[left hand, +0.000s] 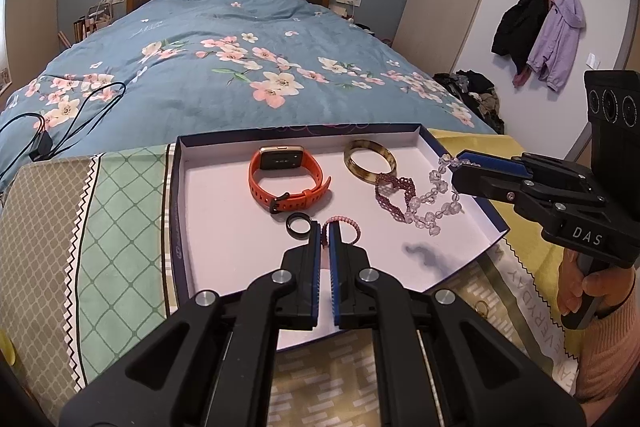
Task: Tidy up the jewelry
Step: 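Carry the pink ring with the left tool while the right tool carries the bracelet to the box, then open the left tool over the box while the right tool releases the bracelet inside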
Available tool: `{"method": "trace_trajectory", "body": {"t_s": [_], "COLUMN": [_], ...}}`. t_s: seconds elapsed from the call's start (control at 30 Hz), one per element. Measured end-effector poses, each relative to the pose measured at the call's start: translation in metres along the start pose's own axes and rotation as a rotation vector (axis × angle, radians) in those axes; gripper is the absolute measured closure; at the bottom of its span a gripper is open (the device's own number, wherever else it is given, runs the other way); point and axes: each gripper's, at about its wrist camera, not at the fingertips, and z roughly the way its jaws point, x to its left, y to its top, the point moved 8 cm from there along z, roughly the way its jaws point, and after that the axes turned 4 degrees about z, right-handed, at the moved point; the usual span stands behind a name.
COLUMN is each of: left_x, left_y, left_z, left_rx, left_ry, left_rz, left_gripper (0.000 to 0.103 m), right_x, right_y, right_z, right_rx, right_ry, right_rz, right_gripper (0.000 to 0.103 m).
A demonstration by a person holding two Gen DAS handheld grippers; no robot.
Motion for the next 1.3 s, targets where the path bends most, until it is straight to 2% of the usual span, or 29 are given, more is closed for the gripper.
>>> {"method": "trace_trajectory", "body": {"t_s": [0.43, 0.9, 1.3], "left_x": [0.004, 0.007, 0.008], "left_y": [0.003, 0.001, 0.0], "left_z": [0.012, 0.044, 0.064], "left_rx": [0.016, 0.068, 0.103], "left_ry": [0.014, 0.052, 0.066], "left_rz": [-0.001, -0.002, -0.012], "left_gripper": [0.099, 0.099, 0.098], "right_x": [-0.004, -0.009, -0.037], "right_y": [0.0, 0.0, -0.01], "right_z": [0.013, 0.027, 0.042], "right_rx": [0.02, 0.039, 0.072], "right_ry": [0.0, -0.001, -0.05], "right_rz": [0.013, 0.026, 0.09], "right_gripper": [0.084, 0.084, 0.084]}}
